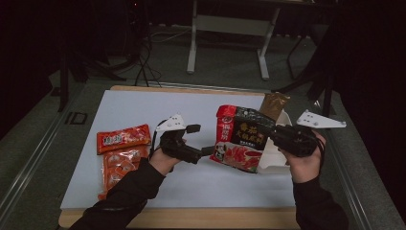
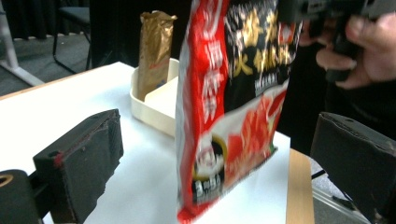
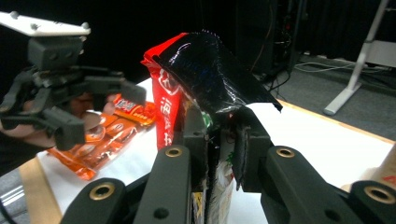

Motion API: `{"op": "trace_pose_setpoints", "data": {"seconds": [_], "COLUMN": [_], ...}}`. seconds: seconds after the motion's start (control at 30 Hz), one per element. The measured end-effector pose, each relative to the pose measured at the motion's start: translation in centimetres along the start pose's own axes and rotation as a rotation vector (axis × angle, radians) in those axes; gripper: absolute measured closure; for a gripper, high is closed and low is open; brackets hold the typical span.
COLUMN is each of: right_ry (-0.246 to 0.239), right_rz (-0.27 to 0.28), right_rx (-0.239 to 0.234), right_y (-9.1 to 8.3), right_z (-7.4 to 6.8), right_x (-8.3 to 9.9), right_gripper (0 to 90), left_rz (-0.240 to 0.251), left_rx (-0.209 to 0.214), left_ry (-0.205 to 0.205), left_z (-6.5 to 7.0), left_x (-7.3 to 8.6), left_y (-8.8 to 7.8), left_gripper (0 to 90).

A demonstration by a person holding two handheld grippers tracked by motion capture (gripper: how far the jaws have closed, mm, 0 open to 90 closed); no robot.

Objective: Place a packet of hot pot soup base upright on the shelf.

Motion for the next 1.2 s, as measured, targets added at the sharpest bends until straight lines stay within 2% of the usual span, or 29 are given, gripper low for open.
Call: {"op": "trace_pose_setpoints", "data": {"seconds": [0.17, 0.27, 0.47, 0.53, 0.6, 0.67, 0.8, 0.87, 1.03, 1.2], "right_ry": [0.001, 0.005, -0.016, -0.020, -0.031, -0.038, -0.046, -0.044, -0.058, -0.065], "right_rz": [0.018, 0.021, 0.029, 0.032, 0.045, 0.056, 0.067, 0.074, 0.076, 0.070], "right_rx": [0.019, 0.030, 0.070, 0.078, 0.102, 0.107, 0.128, 0.141, 0.176, 0.205], "right_y": [-0.1, -0.2, -0.5, -0.6, -1.0, -1.3, -1.7, -2.0, -2.3, -2.5], "right_z": [0.8, 1.3, 2.5, 2.8, 3.7, 4.3, 5.3, 5.9, 7.3, 8.6], "right_x": [-0.7, -1.0, -2.0, -2.1, -2.6, -2.9, -3.4, -3.6, -4.1, -4.1], "right_gripper": [77.2, 77.2, 77.3, 77.3, 77.3, 77.3, 77.2, 77.3, 77.3, 77.4], "left_rz": [0.001, 0.027, 0.022, 0.021, 0.014, 0.017, 0.013, 0.016, -0.011, 0.001], "left_rx": [-0.014, -0.019, -0.017, -0.012, -0.013, -0.016, -0.032, -0.032, -0.034, -0.041], "left_ry": [0.039, 0.033, 0.050, 0.042, 0.040, 0.027, 0.031, 0.013, 0.029, 0.034], "left_z": [0.5, 0.8, 1.3, 1.4, 1.5, 1.5, 1.4, 1.4, 1.6, 1.8], "left_x": [0.9, 1.5, 2.8, 3.3, 4.0, 4.6, 5.7, 6.4, 7.6, 8.2], "left_y": [-1.2, -2.0, -3.5, -4.1, -4.7, -5.2, -5.9, -6.1, -6.6, -7.0], "left_gripper": [2.7, 2.8, 2.9, 2.9, 2.9, 2.9, 2.9, 2.9, 2.9, 2.9]}}
Point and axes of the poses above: each handheld gripper's, and its own axes: y roughly forward along the jaws, x roughly out of its underside, z roughly to its right, the point moved 1 cm from there along y, roughly forward along the jaws, and after that the axes turned 11 degrees about z, right-handed, at the moved point
